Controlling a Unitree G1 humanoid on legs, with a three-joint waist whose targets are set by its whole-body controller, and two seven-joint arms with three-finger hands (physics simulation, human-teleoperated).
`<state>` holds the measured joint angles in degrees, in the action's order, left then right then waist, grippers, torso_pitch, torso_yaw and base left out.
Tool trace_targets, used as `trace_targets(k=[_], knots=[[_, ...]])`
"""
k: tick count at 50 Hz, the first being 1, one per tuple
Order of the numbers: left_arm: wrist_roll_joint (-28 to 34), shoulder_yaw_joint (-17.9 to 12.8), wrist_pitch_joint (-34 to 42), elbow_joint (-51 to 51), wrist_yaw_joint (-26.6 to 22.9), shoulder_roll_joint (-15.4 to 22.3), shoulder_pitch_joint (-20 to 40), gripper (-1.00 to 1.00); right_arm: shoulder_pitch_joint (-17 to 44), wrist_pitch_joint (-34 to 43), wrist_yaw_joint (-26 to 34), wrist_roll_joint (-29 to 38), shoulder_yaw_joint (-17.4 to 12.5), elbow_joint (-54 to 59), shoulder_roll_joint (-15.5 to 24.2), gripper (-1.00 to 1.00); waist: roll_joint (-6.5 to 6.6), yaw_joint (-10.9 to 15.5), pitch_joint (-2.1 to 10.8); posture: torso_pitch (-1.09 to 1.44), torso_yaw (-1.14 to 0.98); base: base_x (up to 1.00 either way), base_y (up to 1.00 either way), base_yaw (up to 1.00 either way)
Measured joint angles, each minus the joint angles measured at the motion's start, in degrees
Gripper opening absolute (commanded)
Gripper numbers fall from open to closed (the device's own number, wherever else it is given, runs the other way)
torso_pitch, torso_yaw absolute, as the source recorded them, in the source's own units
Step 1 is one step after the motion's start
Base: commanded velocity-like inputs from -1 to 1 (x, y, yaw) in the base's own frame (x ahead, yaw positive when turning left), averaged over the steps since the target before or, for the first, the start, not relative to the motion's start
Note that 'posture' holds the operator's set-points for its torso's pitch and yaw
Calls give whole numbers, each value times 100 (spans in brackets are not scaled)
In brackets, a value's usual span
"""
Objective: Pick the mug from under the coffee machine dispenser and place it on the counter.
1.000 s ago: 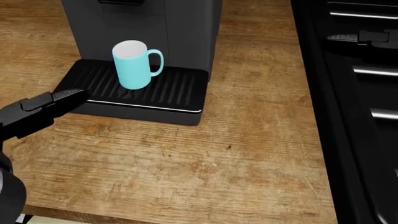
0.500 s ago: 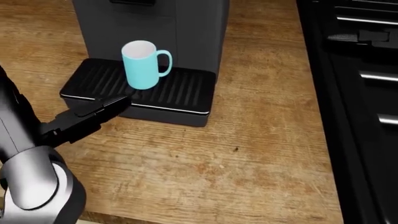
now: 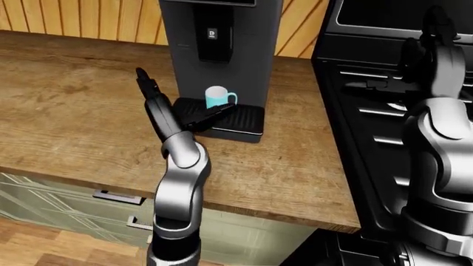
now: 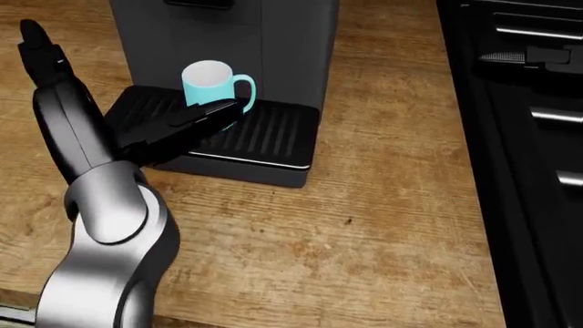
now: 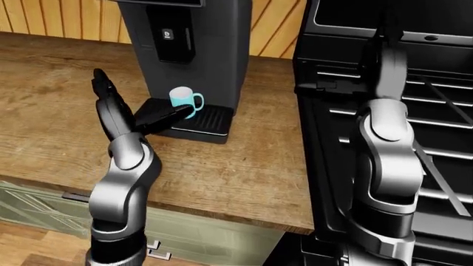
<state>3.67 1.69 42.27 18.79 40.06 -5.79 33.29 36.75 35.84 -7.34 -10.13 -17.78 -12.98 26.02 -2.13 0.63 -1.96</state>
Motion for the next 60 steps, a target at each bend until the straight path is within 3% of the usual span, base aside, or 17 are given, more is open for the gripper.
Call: trace_targets(k=[22, 43, 60], knots=[[-264, 57, -492, -844, 530, -332, 124, 100, 41, 21, -23, -57, -26, 5, 51, 100, -50, 8, 2, 0, 0, 0, 0, 0], [-384, 184, -909, -1670, 835, -550, 708, 100, -64, -33, -24, -101, -68, 0, 51, 100, -81, 12, 3, 0, 0, 0, 0, 0], [-475, -71, -1640, -3039, 948, -380, 1316, 100, -36, -22, -33, -126, -64, 16, 76, 100, -101, 15, -2, 0, 0, 0, 0, 0]])
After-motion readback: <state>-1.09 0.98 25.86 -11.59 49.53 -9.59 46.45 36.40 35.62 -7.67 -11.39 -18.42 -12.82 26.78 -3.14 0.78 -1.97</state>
